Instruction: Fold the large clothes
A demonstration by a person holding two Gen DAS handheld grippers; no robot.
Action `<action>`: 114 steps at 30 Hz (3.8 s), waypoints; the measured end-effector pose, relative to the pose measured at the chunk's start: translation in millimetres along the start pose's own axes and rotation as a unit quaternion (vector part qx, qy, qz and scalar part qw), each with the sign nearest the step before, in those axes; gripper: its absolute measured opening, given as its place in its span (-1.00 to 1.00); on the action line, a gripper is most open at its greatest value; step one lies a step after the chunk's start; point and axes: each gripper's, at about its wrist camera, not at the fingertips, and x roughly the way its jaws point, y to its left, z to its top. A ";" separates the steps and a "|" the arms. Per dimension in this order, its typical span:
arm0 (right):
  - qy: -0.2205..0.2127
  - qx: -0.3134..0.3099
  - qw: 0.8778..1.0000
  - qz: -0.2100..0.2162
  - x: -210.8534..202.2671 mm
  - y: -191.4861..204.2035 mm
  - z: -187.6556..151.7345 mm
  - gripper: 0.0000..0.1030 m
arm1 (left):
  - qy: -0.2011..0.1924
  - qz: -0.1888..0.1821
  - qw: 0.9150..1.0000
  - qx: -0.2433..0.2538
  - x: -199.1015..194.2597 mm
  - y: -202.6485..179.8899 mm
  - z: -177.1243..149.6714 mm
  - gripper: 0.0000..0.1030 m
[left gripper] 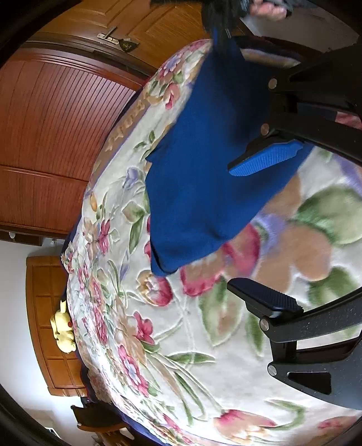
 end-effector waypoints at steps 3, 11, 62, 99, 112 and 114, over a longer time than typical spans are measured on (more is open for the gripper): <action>-0.010 0.002 0.999 -0.050 -25.5 -12.9 -3.5 -0.91 | 0.000 -0.006 1.000 0.006 16.2 1.9 16.1 0.48; 0.051 0.081 0.991 -0.090 25.4 -47.5 -36.9 -0.36 | 0.013 -0.007 0.999 0.031 72.8 0.4 58.1 0.48; -0.110 0.139 0.933 -0.312 -184.2 -306.9 -70.8 -0.73 | -0.088 -0.157 0.969 0.171 119.7 -358.2 216.1 -0.88; -0.001 0.217 0.931 -0.294 -112.5 -310.9 -172.6 0.18 | -0.079 -0.116 0.979 0.147 3.0 -289.5 85.5 0.54; -0.084 0.148 0.949 -0.266 -133.7 -179.7 -156.8 0.33 | -0.108 -0.037 0.988 0.101 -73.2 -254.1 20.0 0.54; -0.084 0.134 0.954 -0.253 -128.6 -154.1 -157.1 0.38 | -0.108 -0.019 0.990 0.090 -85.7 -244.4 5.6 0.54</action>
